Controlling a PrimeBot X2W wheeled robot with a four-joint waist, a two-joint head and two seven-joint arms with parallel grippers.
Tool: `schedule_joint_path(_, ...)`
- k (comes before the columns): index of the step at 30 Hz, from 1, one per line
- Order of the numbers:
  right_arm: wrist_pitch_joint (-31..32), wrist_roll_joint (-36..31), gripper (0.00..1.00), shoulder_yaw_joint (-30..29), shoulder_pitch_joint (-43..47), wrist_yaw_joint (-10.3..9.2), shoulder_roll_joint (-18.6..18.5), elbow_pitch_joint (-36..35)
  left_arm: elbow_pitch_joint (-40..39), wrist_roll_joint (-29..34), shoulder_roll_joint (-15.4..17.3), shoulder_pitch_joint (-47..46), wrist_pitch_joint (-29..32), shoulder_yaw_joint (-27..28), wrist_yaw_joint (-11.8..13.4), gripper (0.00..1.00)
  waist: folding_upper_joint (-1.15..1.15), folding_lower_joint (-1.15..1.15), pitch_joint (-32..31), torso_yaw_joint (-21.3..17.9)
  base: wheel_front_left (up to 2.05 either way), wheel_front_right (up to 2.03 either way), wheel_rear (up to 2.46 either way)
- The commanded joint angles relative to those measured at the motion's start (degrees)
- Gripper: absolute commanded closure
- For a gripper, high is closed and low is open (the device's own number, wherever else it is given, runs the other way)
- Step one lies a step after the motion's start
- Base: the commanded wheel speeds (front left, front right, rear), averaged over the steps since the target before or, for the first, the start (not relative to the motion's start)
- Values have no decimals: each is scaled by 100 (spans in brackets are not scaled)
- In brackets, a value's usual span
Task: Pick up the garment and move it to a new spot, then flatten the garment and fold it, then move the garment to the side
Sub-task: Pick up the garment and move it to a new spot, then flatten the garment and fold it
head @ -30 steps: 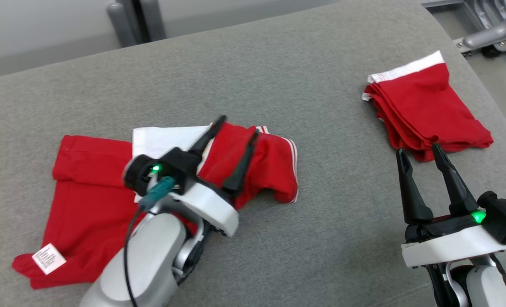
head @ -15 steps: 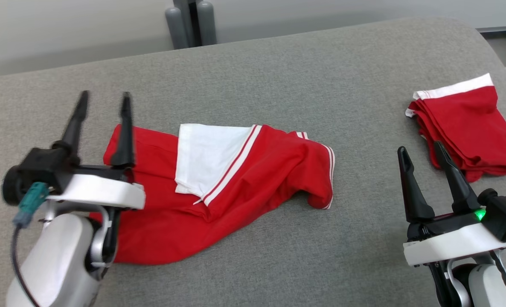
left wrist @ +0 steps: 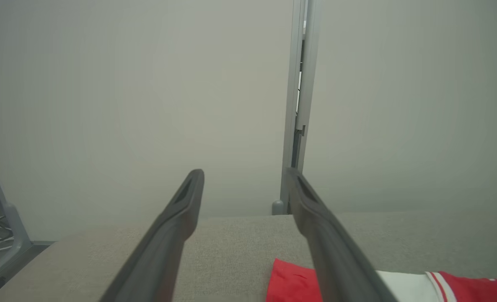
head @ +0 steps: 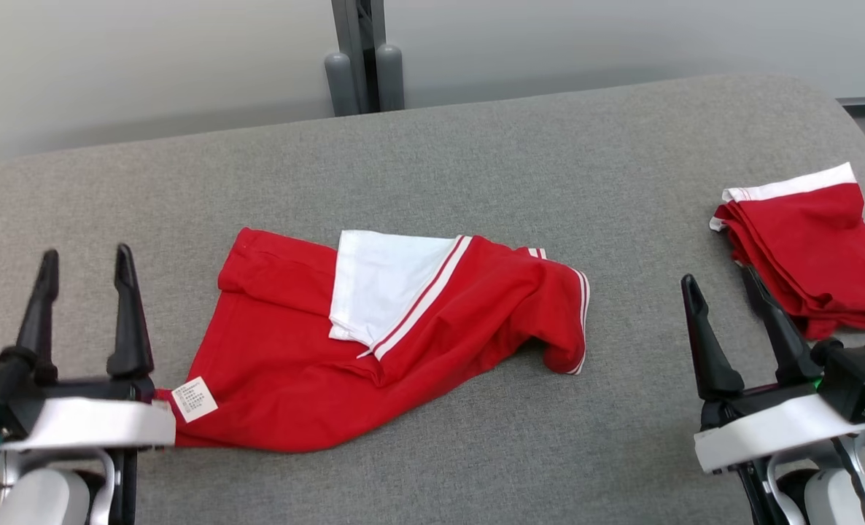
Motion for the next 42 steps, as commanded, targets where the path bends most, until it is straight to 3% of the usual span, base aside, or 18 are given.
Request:
schedule_joint_path(1,34,-35,0,-10,114,1,-44,13,-75,26,70,179,-20,-13,-35,0,0,0,-75,12,0,0,0)
schedule_joint_path(13,154,-41,0,-130,431,1,-28,-2,-457,32,119,870,282,-202,109,0,0,0,-375,48,0,0,0)
schedule_joint_path(33,236,-60,0,-193,292,1,-41,-111,-777,148,133,700,481,-333,285,0,0,0,-310,192,0,0,0)
schedule_joint_path(42,295,89,0,-300,-121,1,-285,-107,-786,152,69,513,472,-422,267,0,0,0,-131,586,0,0,0)
